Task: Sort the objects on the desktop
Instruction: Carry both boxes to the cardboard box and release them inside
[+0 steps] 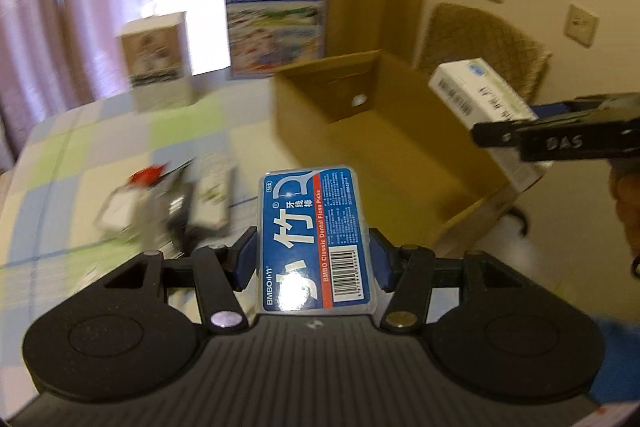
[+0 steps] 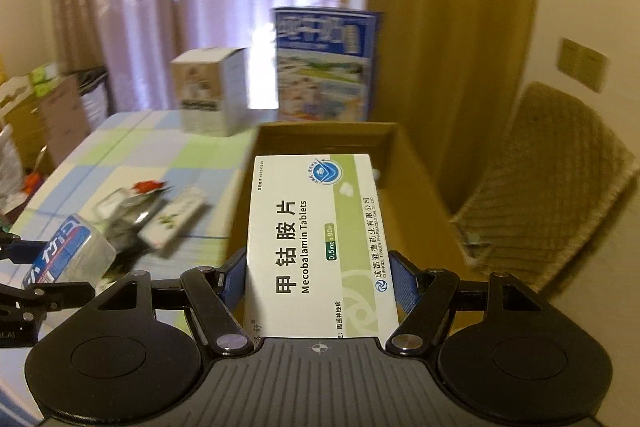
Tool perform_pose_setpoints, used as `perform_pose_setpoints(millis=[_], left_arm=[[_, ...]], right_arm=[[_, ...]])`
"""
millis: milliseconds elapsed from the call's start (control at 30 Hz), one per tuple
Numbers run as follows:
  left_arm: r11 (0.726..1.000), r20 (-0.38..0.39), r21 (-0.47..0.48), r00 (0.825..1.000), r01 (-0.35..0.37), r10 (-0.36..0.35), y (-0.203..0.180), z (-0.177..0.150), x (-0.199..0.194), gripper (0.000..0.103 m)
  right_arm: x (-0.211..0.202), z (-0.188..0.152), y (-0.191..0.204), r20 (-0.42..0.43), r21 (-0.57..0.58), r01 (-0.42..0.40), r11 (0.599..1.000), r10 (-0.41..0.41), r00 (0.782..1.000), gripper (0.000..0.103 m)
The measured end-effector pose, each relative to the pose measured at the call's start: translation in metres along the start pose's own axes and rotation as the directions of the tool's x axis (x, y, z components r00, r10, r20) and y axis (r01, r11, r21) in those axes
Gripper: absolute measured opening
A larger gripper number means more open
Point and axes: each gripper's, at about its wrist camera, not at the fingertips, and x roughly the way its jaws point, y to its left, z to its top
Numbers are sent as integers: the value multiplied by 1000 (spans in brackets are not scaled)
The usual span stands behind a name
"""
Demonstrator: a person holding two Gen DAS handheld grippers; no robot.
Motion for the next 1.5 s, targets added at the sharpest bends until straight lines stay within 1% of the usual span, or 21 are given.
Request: perform_pose_setpoints(millis=[167,300,433,633,667,700,867,1167,1300,1367,1500], left_arm=[[998,2,19,998,58,-58,-30,26,33,51],[996,-6,30,997,79,-79,-51,41,56,51],[996,-10,31,996,87,-87,-61,50,70,51],[995,-15,25,995,94,-94,-67,57,91,52],[995,-16,29,995,95,-95,-67,58,93,56],[995,-15,30,996,91,-90,-67,58,94,57],[997,-4,4,997,80,-80,-58,56,89,57],[997,21,-54,999,47,-46,-32,43,60,59],[996,19,-83,999,28,-27,-21,35,50,59],[995,18,-95,1000,17,-15,-15,30,44,59],[994,11,-108,1000,-16,18,-2,17,31,59]], right_arm=[[4,1,-40,-5,50,16,999,-16,1000,68],[13,0,-60,-13,86,11,996,-10,1000,68],[26,0,-72,-28,113,-4,994,7,1000,68],[40,-2,-83,-41,140,2,990,4,999,68],[41,-2,-84,-44,142,4,990,2,999,68],[42,-3,-85,-47,145,5,989,2,999,68],[46,-5,-86,-56,147,3,989,5,998,68],[50,-4,-71,-59,139,-21,990,29,998,68],[51,1,-66,-25,137,-64,989,68,997,69],[49,3,-65,-19,146,-57,988,60,998,73],[41,2,-63,-10,163,-58,985,60,998,74]])
